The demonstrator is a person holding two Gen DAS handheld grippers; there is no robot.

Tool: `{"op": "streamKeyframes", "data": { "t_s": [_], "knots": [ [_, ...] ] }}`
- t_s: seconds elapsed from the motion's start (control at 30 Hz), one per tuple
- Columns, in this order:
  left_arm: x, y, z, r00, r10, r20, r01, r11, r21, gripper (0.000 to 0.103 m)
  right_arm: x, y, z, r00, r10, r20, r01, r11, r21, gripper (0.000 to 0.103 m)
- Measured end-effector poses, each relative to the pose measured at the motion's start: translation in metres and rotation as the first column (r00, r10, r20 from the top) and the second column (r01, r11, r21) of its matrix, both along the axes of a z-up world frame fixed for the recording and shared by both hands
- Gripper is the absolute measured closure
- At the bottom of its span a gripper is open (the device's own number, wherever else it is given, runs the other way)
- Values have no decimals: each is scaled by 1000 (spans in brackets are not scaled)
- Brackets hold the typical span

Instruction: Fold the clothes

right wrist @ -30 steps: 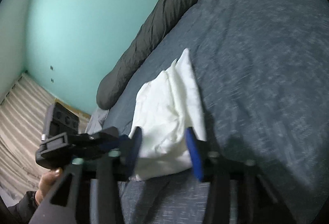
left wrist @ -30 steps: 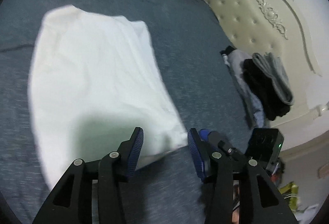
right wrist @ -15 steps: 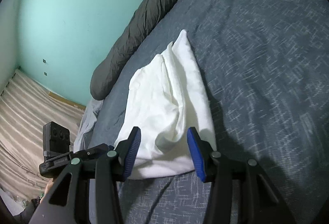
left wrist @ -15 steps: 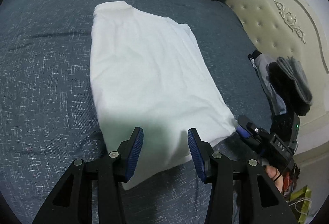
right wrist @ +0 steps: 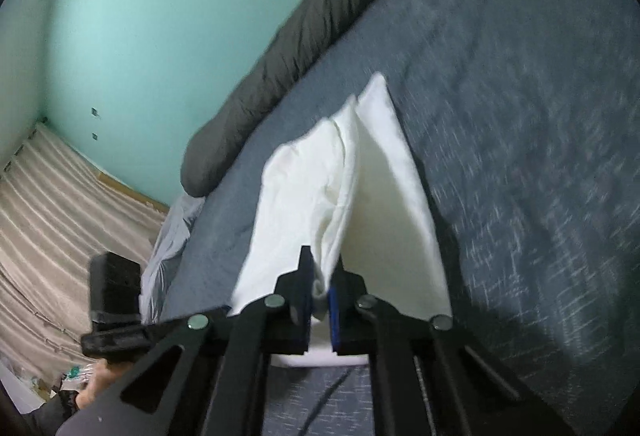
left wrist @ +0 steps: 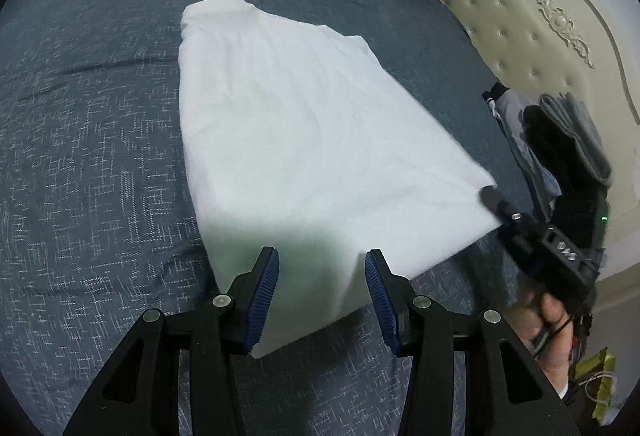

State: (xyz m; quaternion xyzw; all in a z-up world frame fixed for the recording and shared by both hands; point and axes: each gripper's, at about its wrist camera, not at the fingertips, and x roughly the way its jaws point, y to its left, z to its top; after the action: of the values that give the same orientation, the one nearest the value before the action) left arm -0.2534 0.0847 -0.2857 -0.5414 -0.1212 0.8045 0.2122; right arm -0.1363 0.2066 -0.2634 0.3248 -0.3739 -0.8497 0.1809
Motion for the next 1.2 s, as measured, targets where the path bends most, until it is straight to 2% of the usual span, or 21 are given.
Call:
{"op": "streamKeyframes", "data": {
  "t_s": [0.1,0.17,0.27,0.33,0.4,0.47,0.6,0.73,0.87,1.0,1.07,1.13,1.2],
  "knots": [
    [2,4,1,1000,-15,1,15,1000,-4,54,11,1,9,1000,-22,-20,23,999,48,98],
    [3,7,2,1000,-27,2,27,1000,-11,54,16,4,5,999,-46,-2,46,997,55,98],
    [4,12,-3,999,-49,20,50,998,-40,54,14,7,-19,994,-66,83,60,996,65,98],
    [6,13,-3,998,-51,25,52,998,-37,54,15,12,-30,989,-87,122,84,996,32,98],
    [7,13,-1,998,-51,21,52,998,-34,54,19,16,-27,989,-103,109,102,995,11,98],
    [9,15,-2,998,-57,21,58,997,-55,54,18,13,-23,991,-89,95,85,995,46,98],
    [15,10,-6,999,-43,33,44,998,-39,54,17,19,-42,982,-105,160,104,995,12,98],
    [20,2,-1,1000,-24,15,25,998,-54,54,17,18,-40,982,-108,156,104,994,34,98],
    [22,-10,-16,999,-3,50,7,997,-74,54,15,17,-51,975,-112,194,113,994,6,98],
    [26,-17,-46,992,5,124,7,995,-98,55,16,20,-52,973,-116,199,118,993,4,98],
    [29,-22,-53,991,22,134,-10,996,-89,55,17,21,-51,974,-119,195,119,993,10,98],
    [30,-33,-49,991,55,122,-54,998,-17,55,18,23,-53,973,-121,195,123,992,-2,98],
    [31,-38,-42,993,73,89,-72,997,-20,54,18,23,-54,973,-120,195,125,992,-12,98]
  ]
}}
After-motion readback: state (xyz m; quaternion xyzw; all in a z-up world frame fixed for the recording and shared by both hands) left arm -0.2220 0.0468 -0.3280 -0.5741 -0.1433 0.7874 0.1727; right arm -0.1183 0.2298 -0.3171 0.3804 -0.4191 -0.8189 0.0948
